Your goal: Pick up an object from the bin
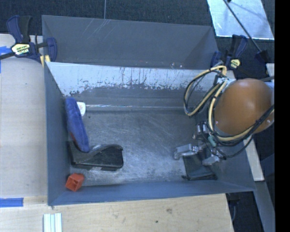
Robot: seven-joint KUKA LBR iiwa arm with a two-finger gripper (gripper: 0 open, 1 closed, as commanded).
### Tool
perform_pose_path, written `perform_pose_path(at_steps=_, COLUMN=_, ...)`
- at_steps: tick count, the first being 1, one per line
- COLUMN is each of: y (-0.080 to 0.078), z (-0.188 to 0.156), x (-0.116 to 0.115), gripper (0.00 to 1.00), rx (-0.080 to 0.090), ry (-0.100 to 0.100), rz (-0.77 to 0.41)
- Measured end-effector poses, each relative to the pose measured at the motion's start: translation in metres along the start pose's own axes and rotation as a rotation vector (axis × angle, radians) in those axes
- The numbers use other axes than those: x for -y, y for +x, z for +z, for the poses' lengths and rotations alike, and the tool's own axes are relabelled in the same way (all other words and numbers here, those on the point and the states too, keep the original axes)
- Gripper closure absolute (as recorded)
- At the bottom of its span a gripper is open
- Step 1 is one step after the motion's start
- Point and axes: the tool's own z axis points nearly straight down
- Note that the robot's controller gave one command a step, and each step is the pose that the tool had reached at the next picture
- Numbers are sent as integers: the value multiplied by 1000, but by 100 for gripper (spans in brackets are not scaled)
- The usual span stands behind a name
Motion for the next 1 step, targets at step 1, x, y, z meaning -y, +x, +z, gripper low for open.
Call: perform_pose_path(at_steps=1, y=4, z=1, x=0, gripper=100, rx=-6, ry=0, rz=6)
